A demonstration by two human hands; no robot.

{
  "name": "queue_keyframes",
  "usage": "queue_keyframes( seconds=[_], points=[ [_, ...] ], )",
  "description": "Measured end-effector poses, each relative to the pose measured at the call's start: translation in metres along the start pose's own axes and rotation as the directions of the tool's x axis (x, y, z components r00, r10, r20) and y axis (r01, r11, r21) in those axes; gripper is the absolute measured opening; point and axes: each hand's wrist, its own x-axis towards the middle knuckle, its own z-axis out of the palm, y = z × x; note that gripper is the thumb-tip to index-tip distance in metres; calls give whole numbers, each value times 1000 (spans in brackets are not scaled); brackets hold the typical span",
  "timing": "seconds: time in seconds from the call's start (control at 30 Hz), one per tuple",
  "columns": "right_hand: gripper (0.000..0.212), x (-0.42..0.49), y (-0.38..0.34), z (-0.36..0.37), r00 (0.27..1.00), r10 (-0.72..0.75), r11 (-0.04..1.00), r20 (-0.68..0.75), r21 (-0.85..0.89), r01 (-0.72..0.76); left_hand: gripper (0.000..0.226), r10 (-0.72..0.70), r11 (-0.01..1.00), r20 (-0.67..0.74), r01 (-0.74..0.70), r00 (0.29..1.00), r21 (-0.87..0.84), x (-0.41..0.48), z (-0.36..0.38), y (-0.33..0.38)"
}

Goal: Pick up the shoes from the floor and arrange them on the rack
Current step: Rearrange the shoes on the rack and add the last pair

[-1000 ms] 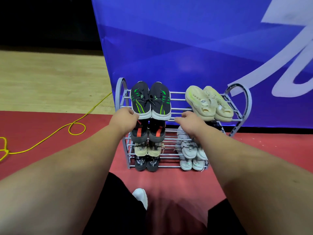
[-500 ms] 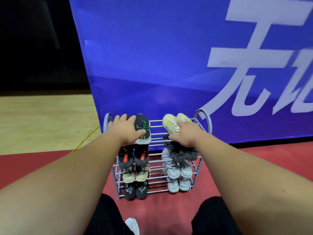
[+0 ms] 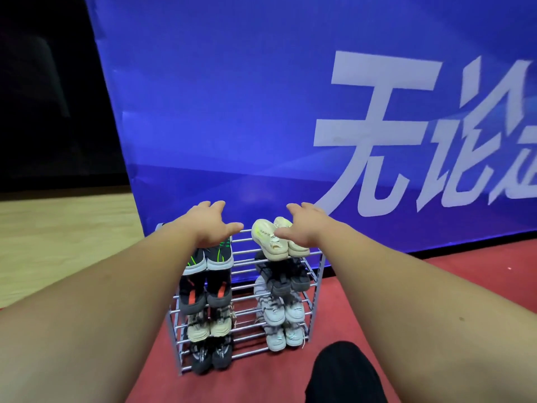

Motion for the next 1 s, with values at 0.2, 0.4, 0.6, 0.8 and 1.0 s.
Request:
queue_keyframes(
  seconds=[0.2, 0.4, 0.6, 0.8, 1.0],
  points=[
    [81, 9, 5, 14, 999, 40, 999, 7, 37, -40, 89, 1, 1000, 43, 0, 999, -21, 9, 18, -8],
    [60, 48, 46, 65, 985, 157, 971, 72, 170, -167, 65, 19, 1000, 123, -20, 992, 3, 59, 81, 5],
    [42, 105, 91, 124, 952, 274, 841, 137, 447, -307, 65, 25, 999, 187, -18, 982, -36, 123, 157, 40],
    [42, 148, 111, 160, 907, 361, 623, 215, 669, -406, 48, 22, 995, 208, -1, 978, -97, 161, 198, 70],
    [35, 174, 127, 198, 905, 329, 430, 268, 812, -396, 73, 23, 993, 203, 1, 979, -119, 193, 233, 66]
  ],
)
